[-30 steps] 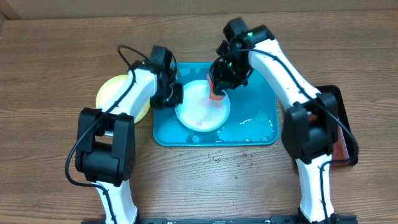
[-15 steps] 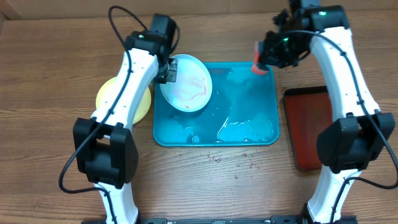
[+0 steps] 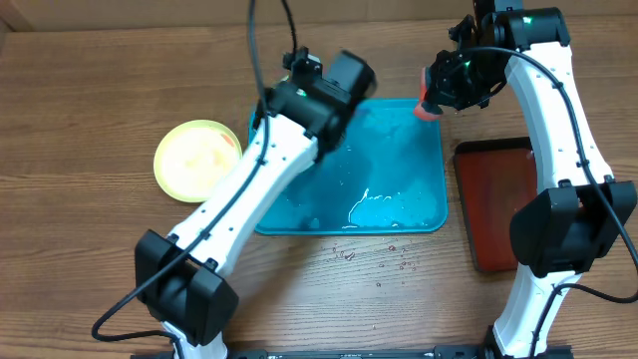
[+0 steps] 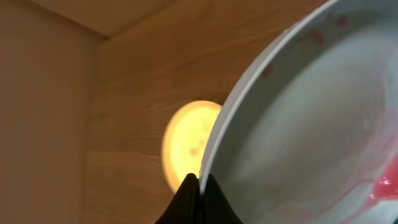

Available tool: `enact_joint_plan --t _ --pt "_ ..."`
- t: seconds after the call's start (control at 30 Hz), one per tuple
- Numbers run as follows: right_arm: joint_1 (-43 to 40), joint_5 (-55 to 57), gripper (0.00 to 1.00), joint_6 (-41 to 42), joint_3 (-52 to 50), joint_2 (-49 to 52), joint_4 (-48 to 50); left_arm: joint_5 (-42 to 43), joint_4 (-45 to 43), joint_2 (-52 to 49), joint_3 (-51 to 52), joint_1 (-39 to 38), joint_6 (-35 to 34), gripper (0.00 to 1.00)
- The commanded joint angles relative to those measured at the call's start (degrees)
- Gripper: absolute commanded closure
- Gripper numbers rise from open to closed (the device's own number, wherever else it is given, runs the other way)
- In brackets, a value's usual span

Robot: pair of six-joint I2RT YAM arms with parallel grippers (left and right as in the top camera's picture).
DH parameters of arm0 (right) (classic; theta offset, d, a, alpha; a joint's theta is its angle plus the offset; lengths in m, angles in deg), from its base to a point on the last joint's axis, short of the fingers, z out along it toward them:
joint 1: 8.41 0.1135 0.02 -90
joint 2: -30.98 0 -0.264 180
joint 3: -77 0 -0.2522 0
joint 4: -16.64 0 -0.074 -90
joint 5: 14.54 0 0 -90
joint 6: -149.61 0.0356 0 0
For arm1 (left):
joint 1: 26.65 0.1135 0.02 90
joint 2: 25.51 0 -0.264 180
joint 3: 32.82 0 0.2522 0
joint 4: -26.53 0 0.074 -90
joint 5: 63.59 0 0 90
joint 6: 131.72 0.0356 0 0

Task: Clean dirty plates on tray and stack at the side
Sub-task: 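Lift the white plate with the left gripper and raise the sponge away, then carry the white plate left and set it onto the yellow plates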

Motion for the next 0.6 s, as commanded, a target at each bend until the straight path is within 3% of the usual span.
enact_joint_plan --t 0.0,0.57 --pt "0.2 0.3 0.96 -0.4 0.3 -0.6 0.2 -14.9 2.1 1.0 -1.3 -2.6 -9.7 0.96" --pt "0.2 1.4 0.96 -0.4 0.3 -0.6 -0.8 -30.8 4.1 1.0 -1.3 -8.2 -11.6 0.96"
